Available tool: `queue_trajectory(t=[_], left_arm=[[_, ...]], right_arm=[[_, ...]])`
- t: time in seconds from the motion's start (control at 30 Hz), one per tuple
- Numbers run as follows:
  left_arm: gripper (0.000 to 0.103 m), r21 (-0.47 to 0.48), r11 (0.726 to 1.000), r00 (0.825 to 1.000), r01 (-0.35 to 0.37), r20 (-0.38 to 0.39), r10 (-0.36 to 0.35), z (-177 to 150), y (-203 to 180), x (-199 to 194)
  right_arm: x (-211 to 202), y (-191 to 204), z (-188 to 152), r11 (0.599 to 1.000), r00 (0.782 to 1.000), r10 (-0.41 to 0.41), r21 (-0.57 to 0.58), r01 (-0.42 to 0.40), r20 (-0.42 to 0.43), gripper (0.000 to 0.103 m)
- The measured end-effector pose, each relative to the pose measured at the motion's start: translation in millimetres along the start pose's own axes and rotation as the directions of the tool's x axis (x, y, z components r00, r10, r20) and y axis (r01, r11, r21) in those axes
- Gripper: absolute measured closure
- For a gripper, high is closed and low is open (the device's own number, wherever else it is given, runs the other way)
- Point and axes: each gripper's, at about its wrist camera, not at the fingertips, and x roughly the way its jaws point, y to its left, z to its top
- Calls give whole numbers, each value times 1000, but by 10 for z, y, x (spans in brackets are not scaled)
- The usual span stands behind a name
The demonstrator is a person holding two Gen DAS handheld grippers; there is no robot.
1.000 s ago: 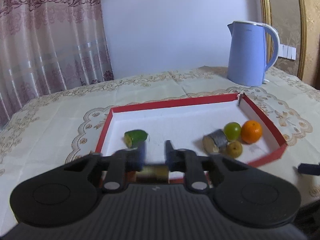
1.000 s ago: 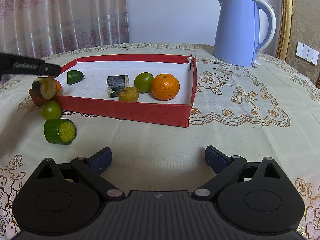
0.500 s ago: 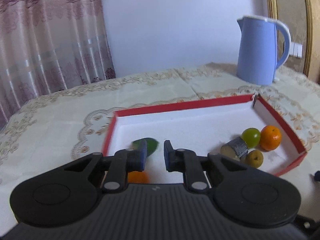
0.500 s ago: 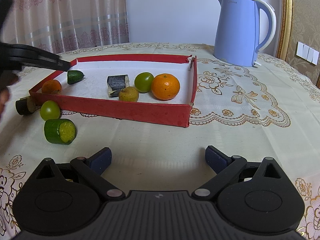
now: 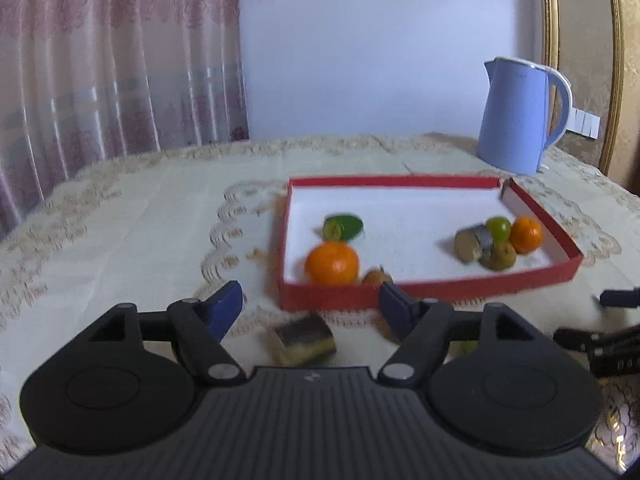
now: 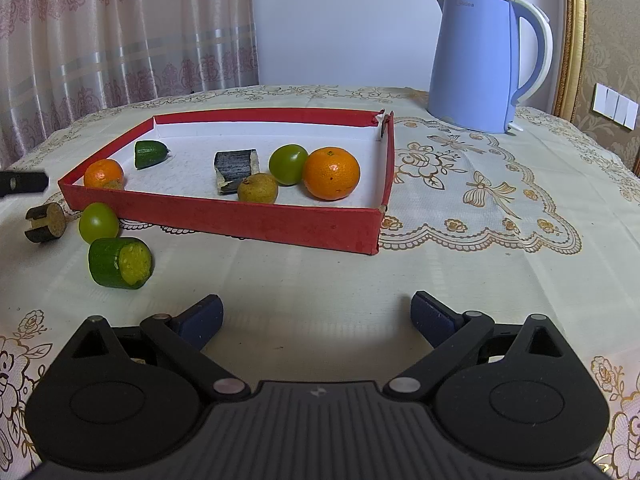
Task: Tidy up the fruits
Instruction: 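Lift the dark piece with the left gripper and carry it over the tray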
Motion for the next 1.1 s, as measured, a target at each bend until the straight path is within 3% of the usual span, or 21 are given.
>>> queue_trajectory(t=[0.2,0.4,0.77,0.97,1.1], left_arm=[[33,-8,999,998,-50,-32,49,-150,-40,118],[67,-36,998,995,-48,-93,44,-203,16,240],[68,-33,998,997,-46,-65,43,-203,-22,182],[68,4,1000,1000,-9,14,9,96,-149,70],[68,40,999,999,14,36,-16,318,-323,236]], right_arm=[[-1,-2,0,1000,1000,0,0,0,0,2],[0,-2,0,1000,1000,0,0,0,0,2],[1,-3,0,1000,1000,0,0,0,0,2],[1,-3,-1,1000,1000,0,0,0,1,2],[0,-3,-1,1000,1000,0,0,0,1,2]])
